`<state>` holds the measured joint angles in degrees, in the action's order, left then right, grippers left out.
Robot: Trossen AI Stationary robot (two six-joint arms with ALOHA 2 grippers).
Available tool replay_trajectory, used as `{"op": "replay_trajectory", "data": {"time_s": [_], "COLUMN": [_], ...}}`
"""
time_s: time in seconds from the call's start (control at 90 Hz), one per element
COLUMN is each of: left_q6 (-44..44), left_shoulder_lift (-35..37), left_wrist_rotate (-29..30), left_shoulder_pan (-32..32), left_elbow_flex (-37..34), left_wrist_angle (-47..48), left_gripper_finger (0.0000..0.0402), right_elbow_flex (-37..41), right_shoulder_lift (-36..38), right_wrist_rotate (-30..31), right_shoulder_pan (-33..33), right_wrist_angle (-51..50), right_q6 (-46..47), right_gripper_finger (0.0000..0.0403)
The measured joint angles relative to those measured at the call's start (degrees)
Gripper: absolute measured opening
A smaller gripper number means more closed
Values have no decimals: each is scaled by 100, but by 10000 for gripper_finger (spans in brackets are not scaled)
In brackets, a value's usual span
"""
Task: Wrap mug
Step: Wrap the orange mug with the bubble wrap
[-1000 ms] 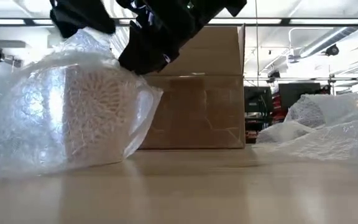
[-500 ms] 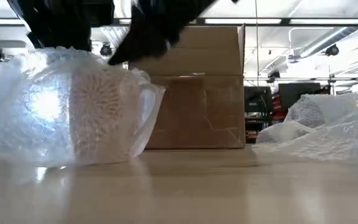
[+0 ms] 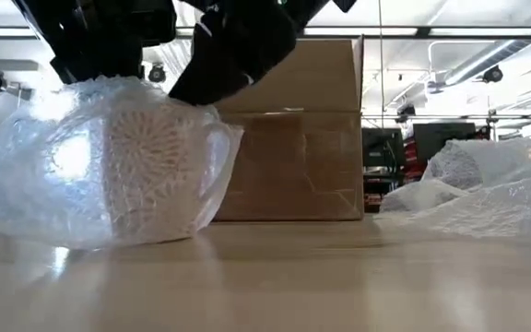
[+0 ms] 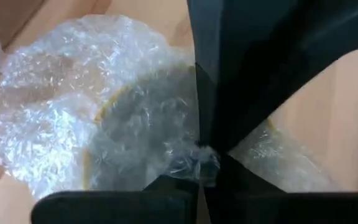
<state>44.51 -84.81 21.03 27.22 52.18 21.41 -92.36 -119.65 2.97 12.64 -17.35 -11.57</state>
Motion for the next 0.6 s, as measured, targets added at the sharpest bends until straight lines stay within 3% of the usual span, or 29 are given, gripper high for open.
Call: {"op": "replay_trajectory", "data": {"time_s": [0.211, 0.433, 0.511, 0.6], "left_q6": [63, 277, 563, 541], "left_shoulder_lift": [626, 997, 915, 823], "left_wrist_rotate": [-77, 1583, 1662, 1546], "left_shoulder_pan": [80, 13, -136, -282], "left_elbow_flex": [450, 461, 260, -22], "left_wrist_angle": [715, 1932, 2158, 1657], "left_gripper_finger": [1, 0, 0, 0], "right_elbow_flex": [0, 2, 4, 7], "right_shoulder_lift": [-22, -22, -24, -24], "right_wrist_rotate": [-3, -1, -1, -1], "right_shoulder_pan": [-4, -4, -4, -4], "right_wrist_angle": [-43, -56, -54, -49], "right_q6": [22, 44, 46, 41], "right_gripper_finger": [2, 2, 2, 2]}}
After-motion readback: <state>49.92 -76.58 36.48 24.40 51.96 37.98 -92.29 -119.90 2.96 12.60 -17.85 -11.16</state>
